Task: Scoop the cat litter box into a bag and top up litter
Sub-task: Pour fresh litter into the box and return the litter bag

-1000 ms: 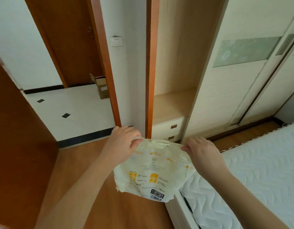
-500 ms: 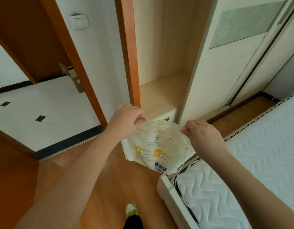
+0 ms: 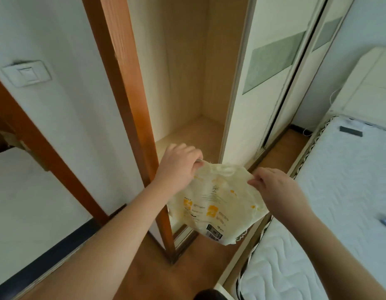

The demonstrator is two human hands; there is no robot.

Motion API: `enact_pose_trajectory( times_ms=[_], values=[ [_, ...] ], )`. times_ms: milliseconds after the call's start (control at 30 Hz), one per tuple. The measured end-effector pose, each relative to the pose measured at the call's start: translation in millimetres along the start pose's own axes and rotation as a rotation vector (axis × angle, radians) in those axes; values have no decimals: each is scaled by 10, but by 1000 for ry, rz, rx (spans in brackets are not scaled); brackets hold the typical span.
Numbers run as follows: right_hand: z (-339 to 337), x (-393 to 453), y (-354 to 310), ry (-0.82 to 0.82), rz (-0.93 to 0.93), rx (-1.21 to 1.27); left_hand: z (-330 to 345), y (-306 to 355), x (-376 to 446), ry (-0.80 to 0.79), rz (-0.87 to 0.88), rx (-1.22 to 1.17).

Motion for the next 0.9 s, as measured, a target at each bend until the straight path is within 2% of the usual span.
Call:
enact_pose_trajectory(
  times_ms=[133,233,300,600,767,900],
  values=[
    [6,216,-37,128,-26,-60,129,-183,321,28,12,61],
    [54,399,-70,231,-32,-112,239,-327,463,83,-105,115],
    [138,518,-80,244,-22,-129,345,-393,539,113,-178,140],
    [633,1272,47,188,-34,-60,920,-731,1049,189,-362,127],
    [941,1846,254,176,-120,11,1414,-1028,1245,279,-517,131],
    [1267,2240,335,42,-236,30,1765,-1276,1251,255,-629,190]
  ],
)
Point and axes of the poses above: each hand's wrist, its own x-axis towards the middle knuckle, its own z-axis out of the palm, y = z × x, the point moved 7 cm from there along x, towards the middle knuckle, and after that the axes turned 10 degrees about x, right-handed, at the moved point
